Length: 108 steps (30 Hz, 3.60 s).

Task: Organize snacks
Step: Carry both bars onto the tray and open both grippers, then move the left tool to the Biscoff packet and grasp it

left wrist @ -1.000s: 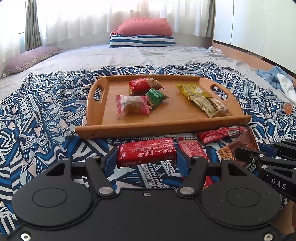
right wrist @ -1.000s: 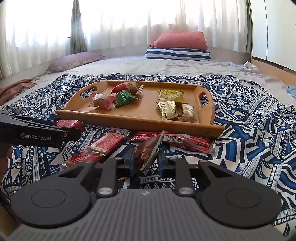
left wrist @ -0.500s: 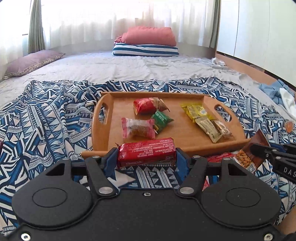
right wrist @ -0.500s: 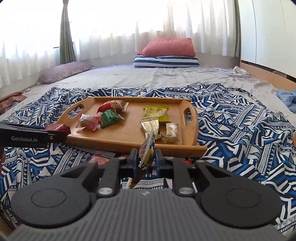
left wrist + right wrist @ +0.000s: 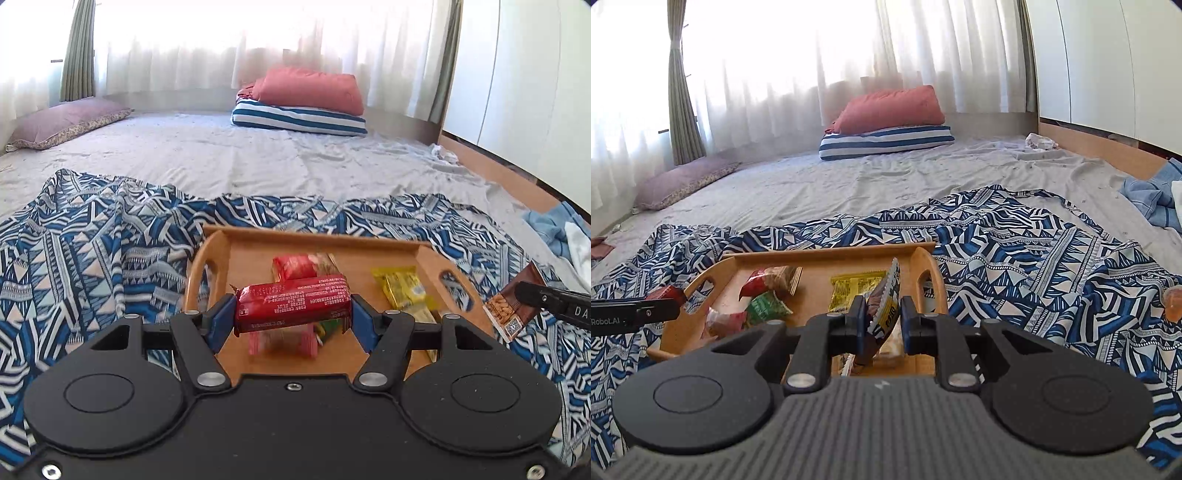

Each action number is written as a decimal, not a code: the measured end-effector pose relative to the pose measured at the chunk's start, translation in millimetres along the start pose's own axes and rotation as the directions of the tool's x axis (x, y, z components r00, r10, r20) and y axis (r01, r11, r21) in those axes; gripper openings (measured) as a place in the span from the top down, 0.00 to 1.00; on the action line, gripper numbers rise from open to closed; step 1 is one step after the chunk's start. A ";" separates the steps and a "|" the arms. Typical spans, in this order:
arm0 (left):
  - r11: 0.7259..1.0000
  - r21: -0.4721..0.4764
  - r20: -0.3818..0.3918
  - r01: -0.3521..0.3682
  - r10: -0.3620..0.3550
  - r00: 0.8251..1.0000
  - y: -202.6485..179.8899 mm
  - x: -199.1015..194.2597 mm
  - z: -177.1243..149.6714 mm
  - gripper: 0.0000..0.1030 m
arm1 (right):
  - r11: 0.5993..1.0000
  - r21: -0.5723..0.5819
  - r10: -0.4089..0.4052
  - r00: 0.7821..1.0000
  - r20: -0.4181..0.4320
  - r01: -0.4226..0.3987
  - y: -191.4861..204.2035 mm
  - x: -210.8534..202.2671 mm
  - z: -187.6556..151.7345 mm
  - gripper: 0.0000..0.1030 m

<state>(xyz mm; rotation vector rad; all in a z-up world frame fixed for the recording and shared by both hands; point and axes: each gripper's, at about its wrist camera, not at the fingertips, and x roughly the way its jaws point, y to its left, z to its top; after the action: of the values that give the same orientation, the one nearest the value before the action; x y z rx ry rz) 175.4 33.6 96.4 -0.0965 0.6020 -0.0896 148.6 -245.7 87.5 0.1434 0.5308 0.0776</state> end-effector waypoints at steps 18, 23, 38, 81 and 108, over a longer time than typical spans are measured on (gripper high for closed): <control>0.993 -0.040 -0.114 -0.114 0.109 0.988 22.3 118.3 19.4 0.39 | 0.969 0.243 -0.008 0.992 -0.124 0.038 -4.0 150.6 63.9 0.79; 0.993 -0.061 -0.122 -0.099 0.091 0.988 26.7 130.7 15.9 0.39 | 0.972 0.229 -0.009 0.988 -0.155 0.045 7.6 184.2 64.2 0.79; 0.995 -0.017 -0.125 -0.096 0.093 0.988 20.2 144.4 10.4 0.39 | 0.973 0.230 0.037 0.972 -0.233 0.018 23.8 227.8 43.0 0.78; 0.994 0.095 -0.037 -0.054 0.057 0.998 -14.6 37.6 -12.9 0.01 | 0.997 -0.046 0.060 0.986 -0.158 -0.068 36.7 105.2 28.9 0.16; 0.990 0.117 -0.068 0.074 -0.067 0.995 -45.7 -60.7 -118.7 0.00 | 0.983 -0.182 0.011 0.994 -0.105 -0.030 -8.3 -19.9 -68.5 0.00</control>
<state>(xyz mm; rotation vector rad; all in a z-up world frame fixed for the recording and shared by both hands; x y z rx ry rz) 55.5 -12.5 38.5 0.0011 0.6558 -0.1975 96.9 -248.2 37.8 -0.0352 0.6226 0.1542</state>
